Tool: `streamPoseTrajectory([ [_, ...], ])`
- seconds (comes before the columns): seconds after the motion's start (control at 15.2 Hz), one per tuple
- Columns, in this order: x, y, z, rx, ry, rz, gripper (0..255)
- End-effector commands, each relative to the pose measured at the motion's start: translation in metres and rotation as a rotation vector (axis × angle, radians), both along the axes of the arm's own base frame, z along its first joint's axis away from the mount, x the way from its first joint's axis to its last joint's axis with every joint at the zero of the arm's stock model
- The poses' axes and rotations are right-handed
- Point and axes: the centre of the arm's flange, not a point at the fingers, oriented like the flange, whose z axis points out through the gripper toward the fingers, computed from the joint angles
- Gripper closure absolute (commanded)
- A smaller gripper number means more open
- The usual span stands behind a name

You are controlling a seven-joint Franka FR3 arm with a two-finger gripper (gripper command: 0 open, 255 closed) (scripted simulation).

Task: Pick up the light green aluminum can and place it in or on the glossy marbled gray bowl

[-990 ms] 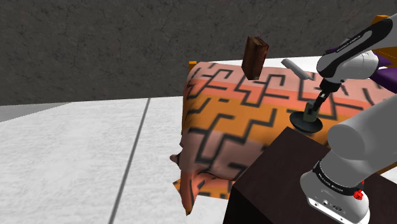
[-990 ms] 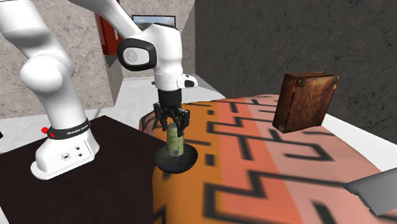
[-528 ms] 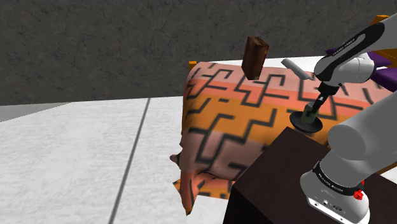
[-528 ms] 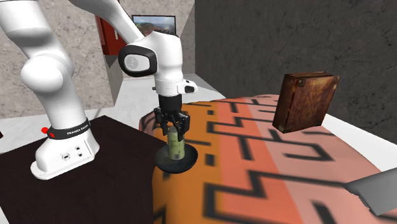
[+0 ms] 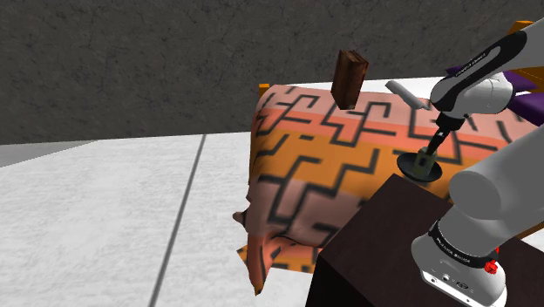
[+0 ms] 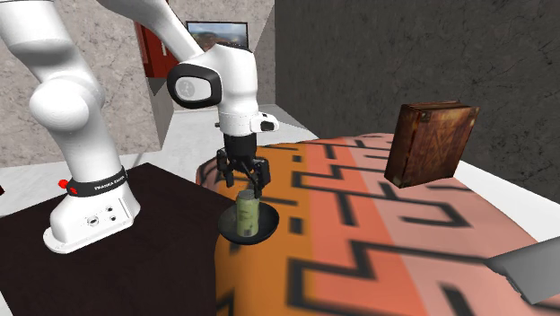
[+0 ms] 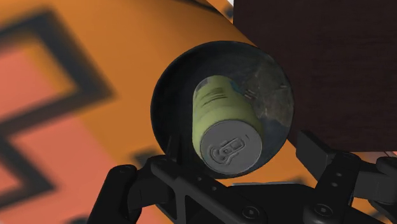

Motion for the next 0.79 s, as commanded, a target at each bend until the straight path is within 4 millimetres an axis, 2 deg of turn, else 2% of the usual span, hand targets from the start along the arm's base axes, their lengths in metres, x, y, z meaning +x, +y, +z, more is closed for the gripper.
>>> streamPoseTrajectory([
  [0.0,0.0,0.0,0.0,0.0,0.0,0.0,0],
  [0.26,0.0,0.0,0.05,0.0,0.0,0.0,0],
  [0.73,0.0,0.0,0.05,0.0,0.0,0.0,0],
])
